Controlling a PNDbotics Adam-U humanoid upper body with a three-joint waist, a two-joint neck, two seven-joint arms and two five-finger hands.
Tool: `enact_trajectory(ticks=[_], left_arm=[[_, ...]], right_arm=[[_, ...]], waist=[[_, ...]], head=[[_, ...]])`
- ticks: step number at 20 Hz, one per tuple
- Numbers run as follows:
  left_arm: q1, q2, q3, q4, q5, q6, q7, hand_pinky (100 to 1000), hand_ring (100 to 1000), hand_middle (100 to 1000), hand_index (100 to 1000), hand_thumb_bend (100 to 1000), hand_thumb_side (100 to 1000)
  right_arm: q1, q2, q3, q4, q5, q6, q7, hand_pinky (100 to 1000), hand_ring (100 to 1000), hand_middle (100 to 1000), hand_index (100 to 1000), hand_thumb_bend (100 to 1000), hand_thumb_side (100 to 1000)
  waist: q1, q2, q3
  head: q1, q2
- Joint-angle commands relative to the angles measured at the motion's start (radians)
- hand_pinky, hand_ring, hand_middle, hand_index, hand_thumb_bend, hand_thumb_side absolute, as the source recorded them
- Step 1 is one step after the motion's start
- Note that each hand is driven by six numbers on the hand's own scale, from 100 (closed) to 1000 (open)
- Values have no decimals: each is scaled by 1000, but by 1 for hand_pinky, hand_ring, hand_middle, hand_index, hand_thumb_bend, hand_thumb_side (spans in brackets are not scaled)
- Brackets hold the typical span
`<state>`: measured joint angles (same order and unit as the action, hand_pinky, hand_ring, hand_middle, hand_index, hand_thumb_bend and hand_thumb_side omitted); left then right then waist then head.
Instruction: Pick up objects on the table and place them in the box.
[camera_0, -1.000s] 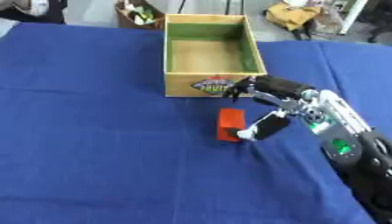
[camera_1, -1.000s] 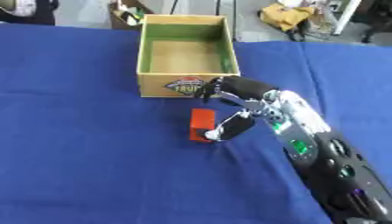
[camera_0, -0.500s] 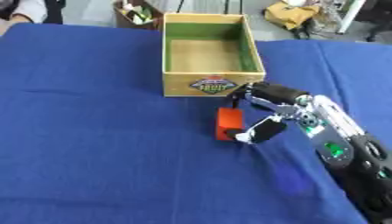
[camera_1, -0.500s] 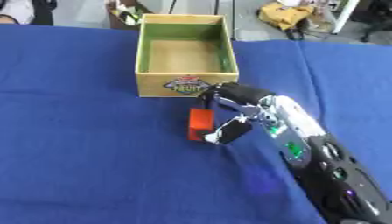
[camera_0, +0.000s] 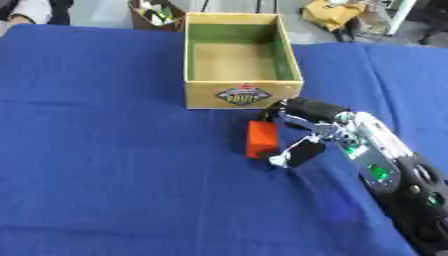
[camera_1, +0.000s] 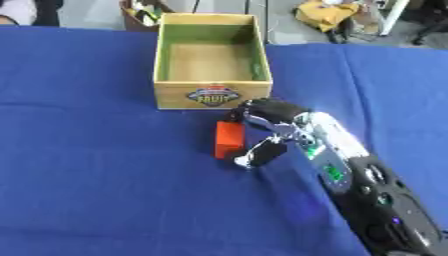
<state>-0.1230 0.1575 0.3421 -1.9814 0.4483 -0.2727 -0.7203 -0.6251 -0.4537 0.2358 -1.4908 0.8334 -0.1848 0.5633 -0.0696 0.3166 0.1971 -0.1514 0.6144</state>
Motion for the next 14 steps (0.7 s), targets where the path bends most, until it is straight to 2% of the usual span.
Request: enact_trajectory(ticks=[1, 6, 10, 14], left_arm=[[-3, 10, 5, -19, 0, -2, 2, 100, 149, 176, 435, 100, 986], [-3, 9, 5, -19, -3, -1, 2, 100, 148, 175, 434, 100, 987], [-3, 8, 5, -19, -8, 1, 3, 100, 148, 175, 434, 100, 989], [-4, 8, 6, -19, -11, 1, 5, 100, 148, 174, 434, 100, 989]], right_arm=[[-16, -11, -4, -9, -8, -3, 4, 788, 809, 585, 840, 359, 426], [-17, -11, -5, -18, -20, 3, -20, 776, 793, 505, 742, 322, 502], [-16, -12, -6, -23, -25, 11, -51, 761, 773, 443, 660, 219, 573], [-15, -14, -6, -23, -28, 18, -85, 747, 751, 378, 564, 100, 603]], waist=[[7, -14, 0], [7, -13, 0], [7, -13, -1], [7, -12, -1]], head=[[-3, -9], [-1, -8], [2, -9], [3, -11]])
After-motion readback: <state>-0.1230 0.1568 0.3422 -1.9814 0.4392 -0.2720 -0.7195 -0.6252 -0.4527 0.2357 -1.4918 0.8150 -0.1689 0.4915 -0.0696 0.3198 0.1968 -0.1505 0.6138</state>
